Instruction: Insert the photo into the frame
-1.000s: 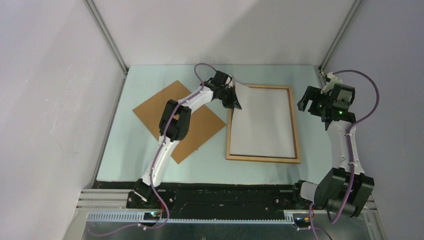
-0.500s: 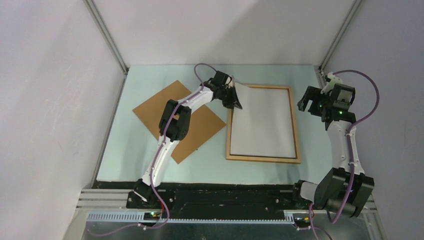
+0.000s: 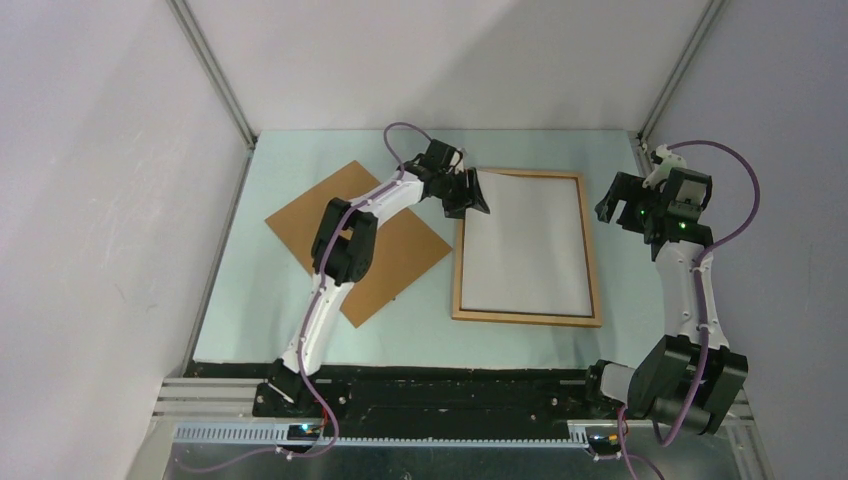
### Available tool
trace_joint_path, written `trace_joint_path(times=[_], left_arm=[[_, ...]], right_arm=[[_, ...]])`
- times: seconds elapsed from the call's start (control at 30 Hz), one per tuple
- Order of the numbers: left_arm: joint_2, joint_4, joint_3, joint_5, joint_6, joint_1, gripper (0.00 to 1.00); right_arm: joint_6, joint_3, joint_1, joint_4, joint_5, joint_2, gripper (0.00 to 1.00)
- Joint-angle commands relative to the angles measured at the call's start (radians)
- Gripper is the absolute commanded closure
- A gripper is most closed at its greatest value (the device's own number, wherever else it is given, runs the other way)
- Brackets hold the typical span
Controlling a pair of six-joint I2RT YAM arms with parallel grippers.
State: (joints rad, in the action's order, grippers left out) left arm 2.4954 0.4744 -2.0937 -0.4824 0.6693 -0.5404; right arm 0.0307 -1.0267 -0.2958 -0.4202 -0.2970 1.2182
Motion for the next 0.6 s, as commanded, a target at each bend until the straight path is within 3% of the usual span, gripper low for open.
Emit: trace_joint_path(times=[0.0, 0.37, 0.57], left_arm=[[-0.087, 0.007, 0.033, 0.054, -0.036, 0.000, 0.32], [-0.314, 0.019, 0.201, 0.198, -0.161, 0.005, 0.05], [-0.491, 0.019, 0.310, 0.263, -0.271, 0.012, 0.00]], right_arm=[[0.008, 0.004, -0.006, 0.032, -0.013, -0.014, 0.13], [0.003, 0.004, -0.009, 0.030, -0.017, -0.020, 0.12], [-0.001, 0.018, 0.003, 0.053, -0.024, -0.038, 0.12]])
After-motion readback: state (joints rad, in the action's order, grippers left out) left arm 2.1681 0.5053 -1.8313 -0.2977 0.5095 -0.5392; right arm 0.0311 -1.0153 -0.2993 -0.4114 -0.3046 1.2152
